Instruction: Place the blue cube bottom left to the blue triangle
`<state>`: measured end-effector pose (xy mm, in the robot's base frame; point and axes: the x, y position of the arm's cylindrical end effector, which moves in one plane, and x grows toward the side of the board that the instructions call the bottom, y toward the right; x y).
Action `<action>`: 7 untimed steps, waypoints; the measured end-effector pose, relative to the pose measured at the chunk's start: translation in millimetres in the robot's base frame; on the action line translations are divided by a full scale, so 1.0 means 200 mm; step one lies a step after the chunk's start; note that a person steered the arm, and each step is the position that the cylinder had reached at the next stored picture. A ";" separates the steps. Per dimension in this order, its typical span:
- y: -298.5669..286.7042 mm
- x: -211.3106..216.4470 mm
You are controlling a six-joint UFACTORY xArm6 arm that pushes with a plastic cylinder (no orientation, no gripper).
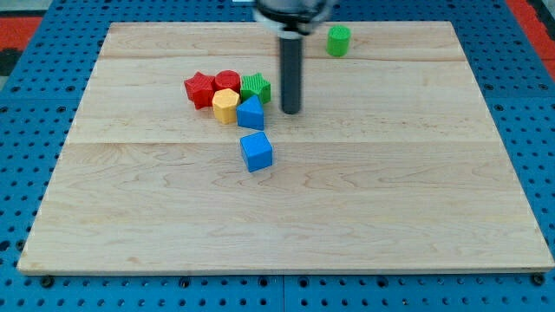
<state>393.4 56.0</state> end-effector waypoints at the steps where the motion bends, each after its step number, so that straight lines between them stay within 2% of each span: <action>1: 0.09 0.34; 3: -0.31 0.35; 4: -0.31 0.46; 5: -0.46 0.42; 6: -0.52 0.29; 7: -0.47 0.30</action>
<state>452.7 -37.6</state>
